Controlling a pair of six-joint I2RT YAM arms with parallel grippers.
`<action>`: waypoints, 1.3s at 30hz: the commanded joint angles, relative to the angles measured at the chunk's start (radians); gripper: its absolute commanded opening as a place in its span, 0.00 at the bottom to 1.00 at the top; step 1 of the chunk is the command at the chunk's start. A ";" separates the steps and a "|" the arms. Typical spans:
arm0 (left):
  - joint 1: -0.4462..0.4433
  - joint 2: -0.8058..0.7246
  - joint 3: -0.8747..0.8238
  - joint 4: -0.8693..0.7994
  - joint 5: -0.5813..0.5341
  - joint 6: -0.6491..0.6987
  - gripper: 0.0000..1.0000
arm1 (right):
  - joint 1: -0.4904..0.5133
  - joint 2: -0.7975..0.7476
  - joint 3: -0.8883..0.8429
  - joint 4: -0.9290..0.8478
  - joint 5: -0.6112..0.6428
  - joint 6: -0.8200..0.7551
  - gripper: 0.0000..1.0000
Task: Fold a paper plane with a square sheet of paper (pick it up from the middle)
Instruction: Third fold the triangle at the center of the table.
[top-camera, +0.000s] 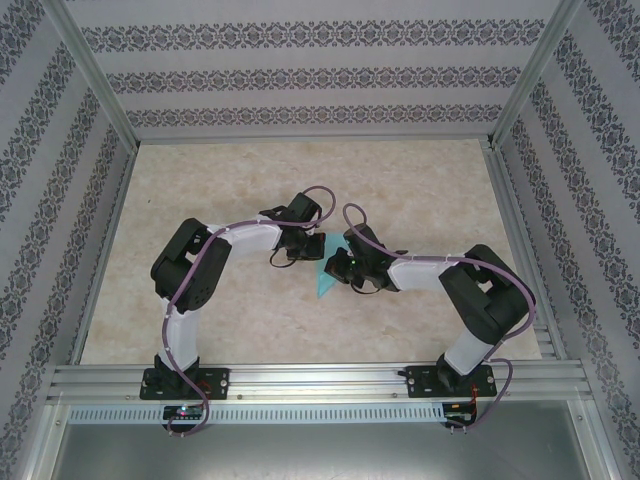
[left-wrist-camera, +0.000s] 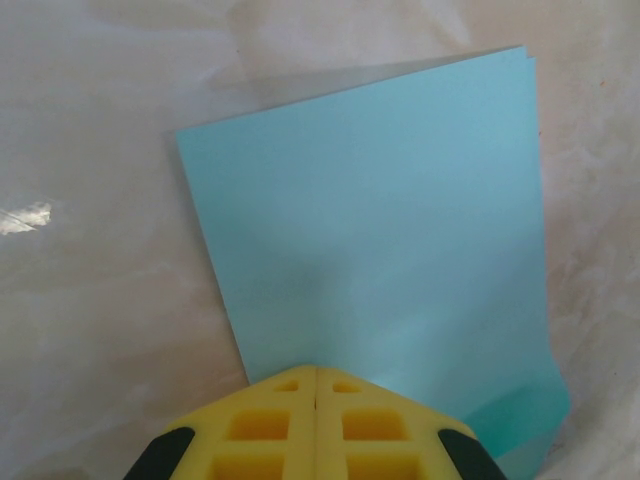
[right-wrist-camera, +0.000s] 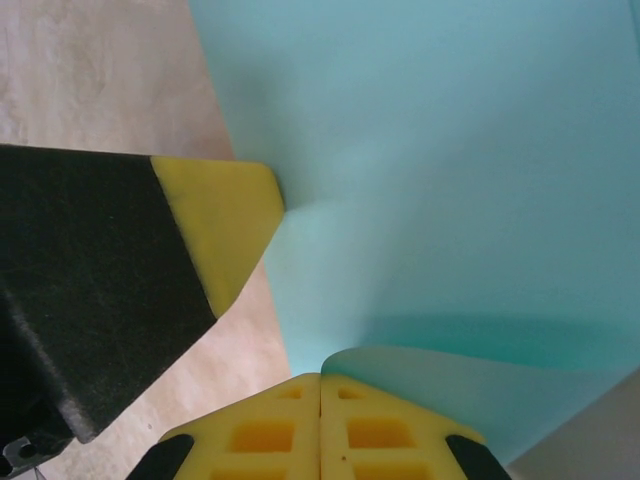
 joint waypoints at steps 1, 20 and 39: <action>-0.001 0.040 -0.020 -0.043 -0.003 0.020 0.04 | 0.012 0.026 0.036 0.005 -0.006 -0.043 0.07; -0.001 0.040 -0.020 -0.044 -0.001 0.020 0.04 | 0.014 0.057 0.058 -0.024 -0.027 -0.089 0.07; -0.001 0.041 -0.018 -0.047 0.000 0.023 0.04 | 0.010 0.080 0.061 0.012 -0.031 -0.115 0.08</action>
